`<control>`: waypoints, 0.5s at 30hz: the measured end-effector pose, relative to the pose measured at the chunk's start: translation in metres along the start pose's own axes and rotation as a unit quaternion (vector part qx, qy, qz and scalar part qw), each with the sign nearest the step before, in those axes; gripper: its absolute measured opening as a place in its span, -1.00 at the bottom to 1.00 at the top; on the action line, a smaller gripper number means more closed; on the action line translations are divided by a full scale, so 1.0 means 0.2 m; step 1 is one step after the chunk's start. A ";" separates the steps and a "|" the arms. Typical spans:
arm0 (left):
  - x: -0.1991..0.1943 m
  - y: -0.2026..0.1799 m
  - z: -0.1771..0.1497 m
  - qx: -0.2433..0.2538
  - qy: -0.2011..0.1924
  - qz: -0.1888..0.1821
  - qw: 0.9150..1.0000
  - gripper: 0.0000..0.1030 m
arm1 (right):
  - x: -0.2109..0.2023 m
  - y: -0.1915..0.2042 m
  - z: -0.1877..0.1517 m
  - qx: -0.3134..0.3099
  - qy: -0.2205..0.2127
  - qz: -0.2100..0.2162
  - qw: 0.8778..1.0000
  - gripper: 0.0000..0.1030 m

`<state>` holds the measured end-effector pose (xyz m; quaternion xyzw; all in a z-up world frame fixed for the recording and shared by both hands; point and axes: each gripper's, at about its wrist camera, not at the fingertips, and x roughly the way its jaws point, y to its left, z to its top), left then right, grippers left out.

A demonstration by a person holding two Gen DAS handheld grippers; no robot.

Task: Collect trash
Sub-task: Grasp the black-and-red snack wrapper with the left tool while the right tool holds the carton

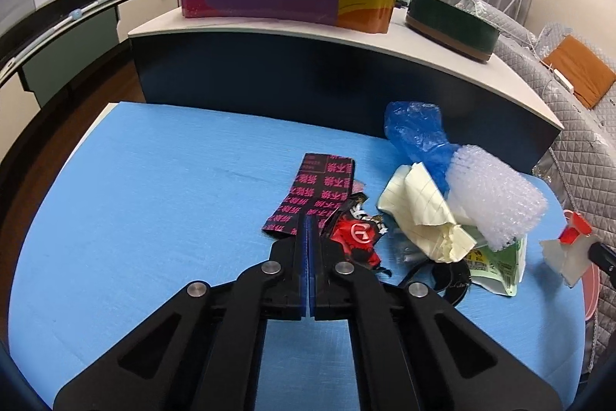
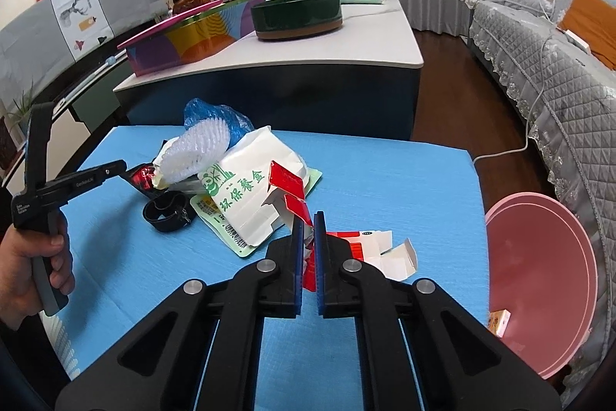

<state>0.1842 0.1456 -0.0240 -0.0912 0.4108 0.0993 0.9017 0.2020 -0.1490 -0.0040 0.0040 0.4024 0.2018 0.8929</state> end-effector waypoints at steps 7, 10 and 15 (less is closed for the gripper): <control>-0.01 0.03 0.00 -0.031 -0.011 -0.028 0.999 -0.34 | -0.02 -0.02 -0.01 0.005 0.002 -0.002 1.000 -0.90; -0.03 0.02 0.01 -0.031 -0.021 -0.040 0.998 -0.34 | -0.02 -0.03 -0.01 0.011 0.002 -0.001 1.000 -0.90; 0.03 -0.03 -0.02 -0.019 0.008 -0.052 0.998 -0.34 | -0.01 -0.03 -0.01 0.007 0.004 0.002 1.000 -0.90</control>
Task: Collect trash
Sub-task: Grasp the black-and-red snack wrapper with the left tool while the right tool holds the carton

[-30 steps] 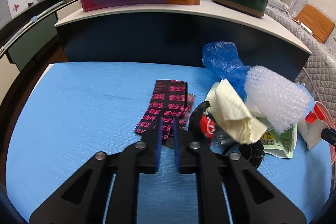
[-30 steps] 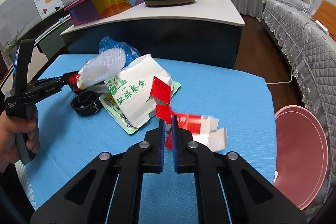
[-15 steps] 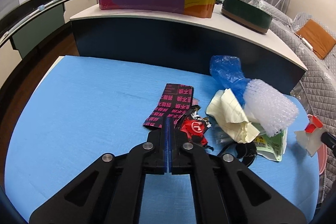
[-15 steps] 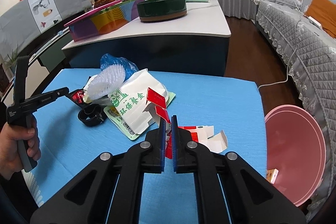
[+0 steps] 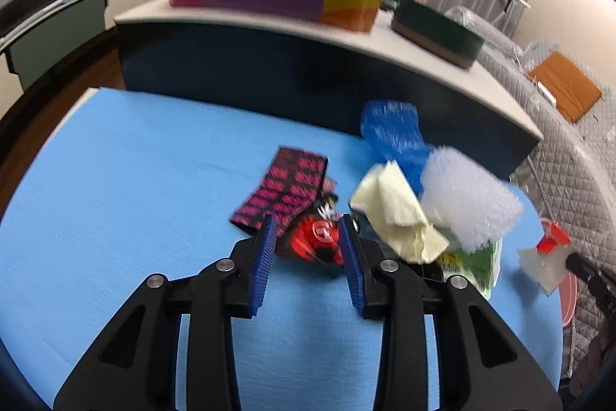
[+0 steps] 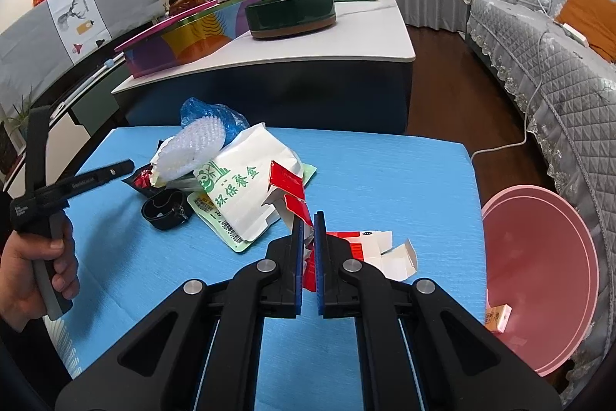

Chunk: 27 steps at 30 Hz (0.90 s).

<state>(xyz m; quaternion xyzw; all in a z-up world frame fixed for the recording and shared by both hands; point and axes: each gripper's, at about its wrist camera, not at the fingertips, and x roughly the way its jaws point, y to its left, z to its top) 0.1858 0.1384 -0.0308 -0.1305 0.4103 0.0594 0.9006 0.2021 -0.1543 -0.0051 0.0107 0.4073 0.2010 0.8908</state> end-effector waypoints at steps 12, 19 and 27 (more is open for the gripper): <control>0.06 -0.08 -0.03 0.007 0.023 -0.012 1.000 0.12 | -0.01 0.00 -0.01 -0.002 -0.001 -0.001 1.000 -0.90; 0.15 -0.06 -0.03 0.006 0.042 0.032 0.999 0.22 | -0.01 -0.01 -0.01 -0.001 0.001 -0.003 1.000 -0.90; 0.17 -0.06 -0.03 0.013 0.040 0.015 0.999 0.05 | -0.01 0.00 -0.02 -0.004 0.002 -0.002 1.000 -0.90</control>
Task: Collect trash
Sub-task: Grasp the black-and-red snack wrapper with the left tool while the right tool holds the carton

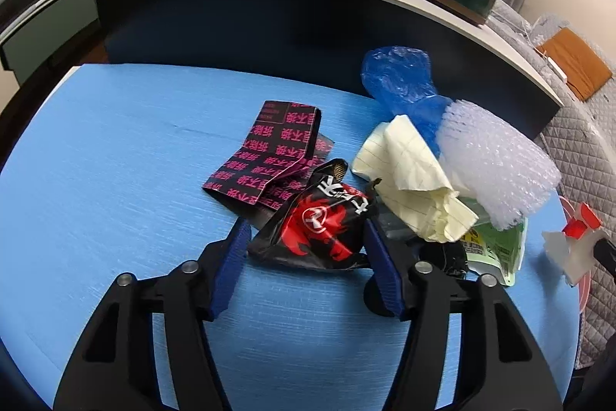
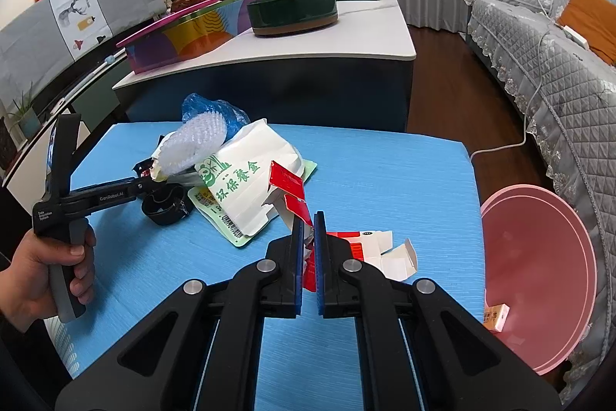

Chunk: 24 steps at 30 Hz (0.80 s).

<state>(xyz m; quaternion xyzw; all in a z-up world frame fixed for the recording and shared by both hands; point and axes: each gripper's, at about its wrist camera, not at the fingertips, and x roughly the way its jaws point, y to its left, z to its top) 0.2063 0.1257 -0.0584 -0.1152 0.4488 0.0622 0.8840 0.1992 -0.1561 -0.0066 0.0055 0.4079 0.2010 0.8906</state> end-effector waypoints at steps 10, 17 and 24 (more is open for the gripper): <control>-0.10 -0.03 -0.02 0.015 -0.016 -0.003 1.000 -0.93 | -0.05 0.01 0.00 0.005 -0.009 -0.002 1.000 -0.90; -0.12 -0.01 -0.05 0.001 -0.015 -0.004 1.000 -0.25 | -0.14 0.01 -0.01 0.006 -0.021 -0.003 1.000 -0.90; -0.08 -0.01 -0.08 -0.003 0.007 -0.001 1.000 -0.46 | -0.16 -0.02 -0.03 0.006 -0.019 -0.008 1.000 -0.90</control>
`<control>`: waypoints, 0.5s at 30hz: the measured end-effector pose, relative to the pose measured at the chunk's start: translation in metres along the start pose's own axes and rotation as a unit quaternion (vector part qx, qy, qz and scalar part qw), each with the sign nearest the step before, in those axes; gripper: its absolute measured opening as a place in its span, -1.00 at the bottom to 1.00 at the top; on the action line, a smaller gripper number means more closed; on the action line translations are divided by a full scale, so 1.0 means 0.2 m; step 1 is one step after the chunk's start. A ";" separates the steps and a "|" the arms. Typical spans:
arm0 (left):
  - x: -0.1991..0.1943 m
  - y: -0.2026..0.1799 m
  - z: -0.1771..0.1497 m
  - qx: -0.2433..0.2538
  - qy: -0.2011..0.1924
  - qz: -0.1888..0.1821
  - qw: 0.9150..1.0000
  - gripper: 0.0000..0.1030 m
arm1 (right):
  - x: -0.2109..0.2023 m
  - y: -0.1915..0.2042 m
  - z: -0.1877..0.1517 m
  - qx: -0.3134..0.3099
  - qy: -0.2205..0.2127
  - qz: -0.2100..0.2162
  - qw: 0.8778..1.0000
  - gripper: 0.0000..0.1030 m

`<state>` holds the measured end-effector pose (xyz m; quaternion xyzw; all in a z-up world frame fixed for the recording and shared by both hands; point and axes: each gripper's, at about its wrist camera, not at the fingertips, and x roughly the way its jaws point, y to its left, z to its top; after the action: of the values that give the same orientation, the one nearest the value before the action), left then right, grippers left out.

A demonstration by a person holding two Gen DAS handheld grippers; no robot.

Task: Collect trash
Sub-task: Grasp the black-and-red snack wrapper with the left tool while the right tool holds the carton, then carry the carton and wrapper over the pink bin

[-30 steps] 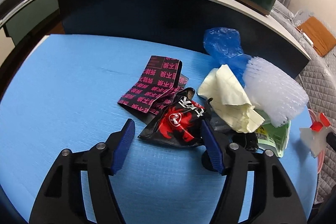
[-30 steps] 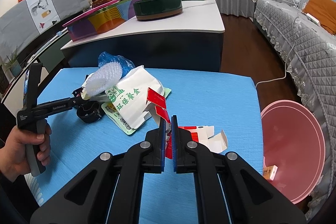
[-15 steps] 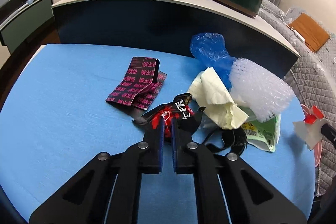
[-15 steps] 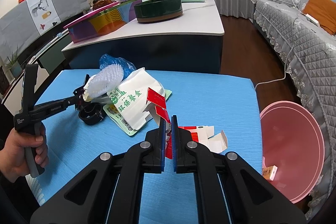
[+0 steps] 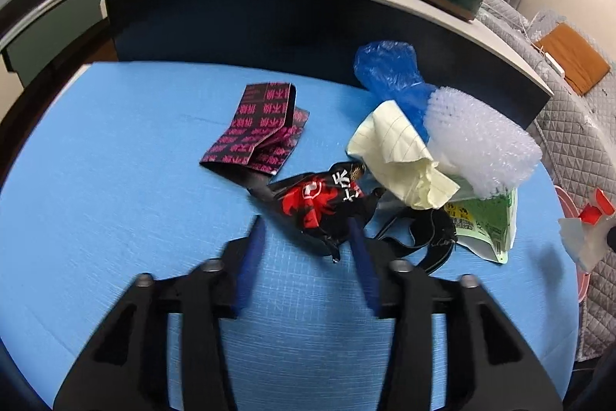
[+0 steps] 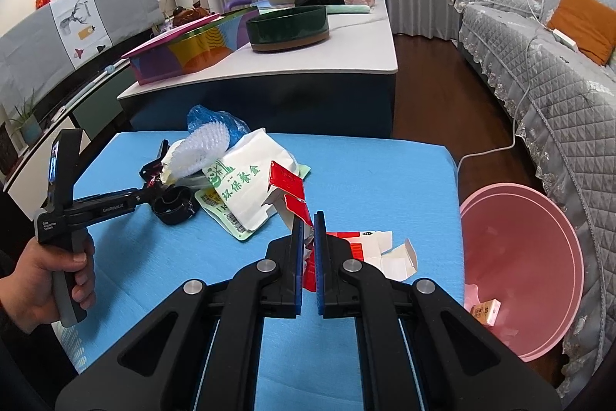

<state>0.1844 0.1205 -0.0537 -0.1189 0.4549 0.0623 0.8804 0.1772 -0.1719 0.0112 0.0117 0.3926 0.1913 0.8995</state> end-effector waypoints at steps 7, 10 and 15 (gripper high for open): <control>-0.05 0.01 -0.01 -0.003 -0.015 0.001 1.000 -0.83 | -0.01 -0.01 0.01 0.005 -0.005 0.000 1.000 -0.90; -0.11 0.00 -0.01 0.007 -0.038 0.015 0.999 -0.83 | -0.03 -0.01 0.02 0.005 -0.011 0.002 1.000 -0.90; -0.24 -0.04 -0.02 0.023 -0.079 0.028 0.996 -0.83 | -0.08 -0.01 0.03 0.006 -0.022 0.002 1.000 -0.90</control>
<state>0.1551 0.1111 -0.0162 -0.0804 0.3885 0.0853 0.9140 0.1723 -0.1787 0.0262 0.0226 0.3735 0.1904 0.9076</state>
